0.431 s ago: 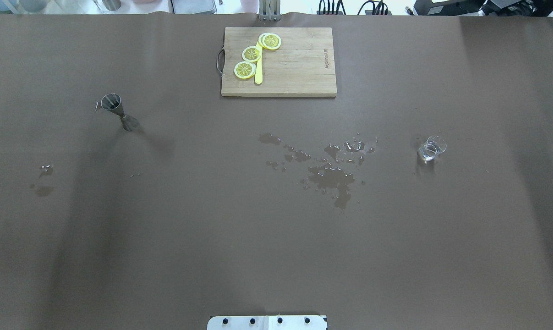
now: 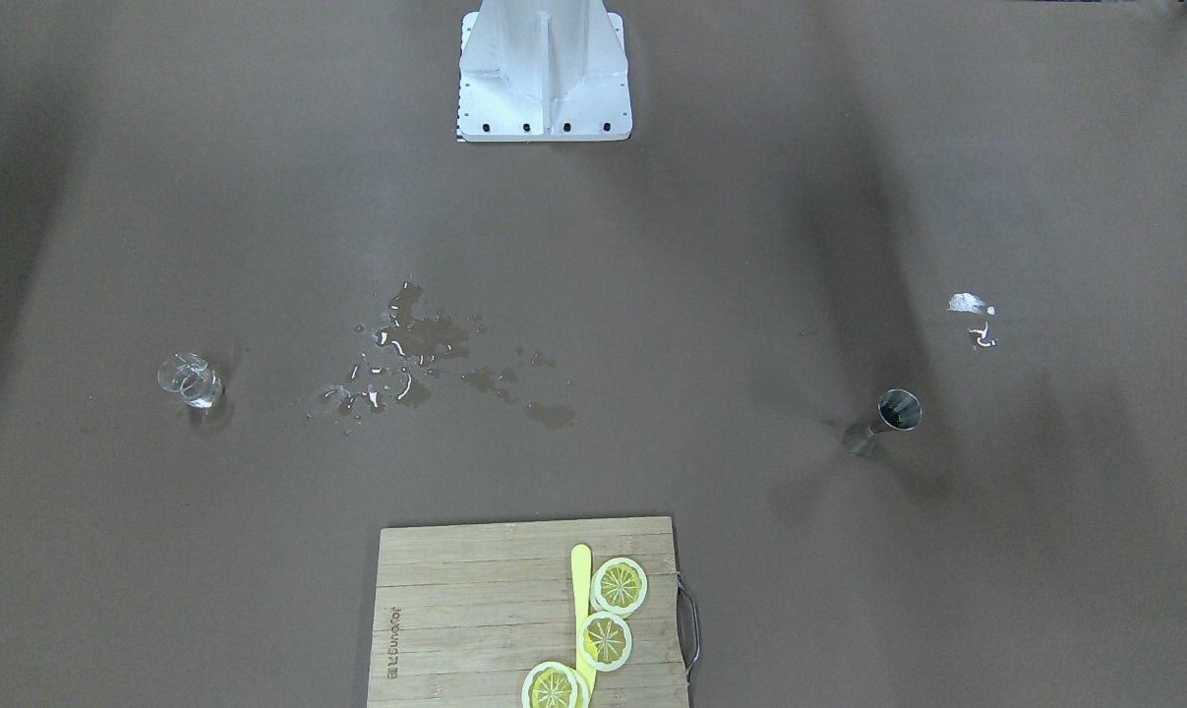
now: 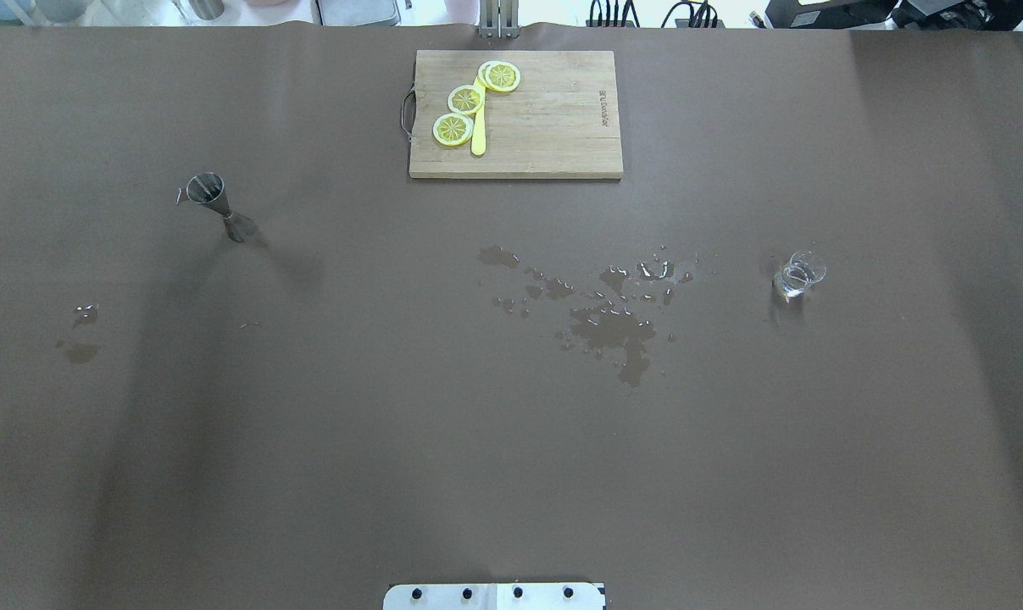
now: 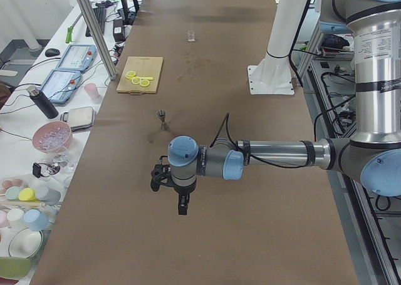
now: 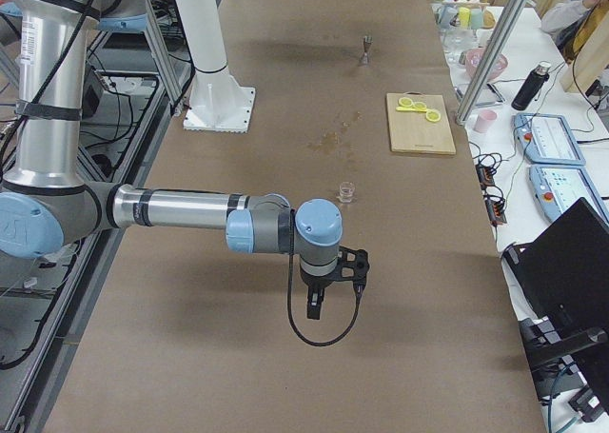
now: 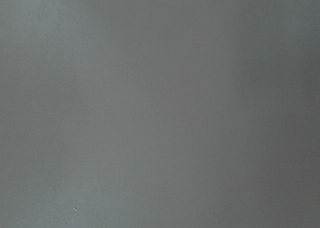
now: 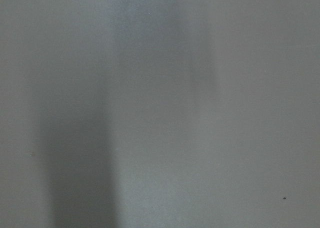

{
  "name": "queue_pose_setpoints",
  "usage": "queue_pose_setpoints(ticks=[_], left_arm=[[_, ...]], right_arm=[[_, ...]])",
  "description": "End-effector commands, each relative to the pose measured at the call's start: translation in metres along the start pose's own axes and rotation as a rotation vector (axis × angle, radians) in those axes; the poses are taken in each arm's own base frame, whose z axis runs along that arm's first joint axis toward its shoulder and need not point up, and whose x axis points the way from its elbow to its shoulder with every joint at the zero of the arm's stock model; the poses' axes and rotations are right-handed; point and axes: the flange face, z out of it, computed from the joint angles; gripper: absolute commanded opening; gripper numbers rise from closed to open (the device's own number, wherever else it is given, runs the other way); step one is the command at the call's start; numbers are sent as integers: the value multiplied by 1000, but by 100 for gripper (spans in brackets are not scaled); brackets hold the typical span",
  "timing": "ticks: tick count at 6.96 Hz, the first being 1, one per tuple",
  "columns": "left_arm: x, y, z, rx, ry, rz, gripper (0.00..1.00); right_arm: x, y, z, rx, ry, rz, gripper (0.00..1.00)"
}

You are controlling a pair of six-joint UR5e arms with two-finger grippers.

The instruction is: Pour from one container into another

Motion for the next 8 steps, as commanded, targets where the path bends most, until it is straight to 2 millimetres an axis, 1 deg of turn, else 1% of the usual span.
queue_pose_setpoints(ticks=[1, 5, 7, 8], left_arm=[[0, -1, 0, 1, 0, 1, 99], [1, -7, 0, 1, -2, 2, 99], [2, -9, -1, 3, 0, 2, 99], [11, -19, -9, 16, 4, 3, 99]], right_arm=[[0, -3, 0, 5, 0, -5, 100], [-5, -7, -1, 6, -28, -8, 100], [-15, -16, -7, 20, -32, -31, 100], [-22, -18, -9, 24, -36, -87, 100]])
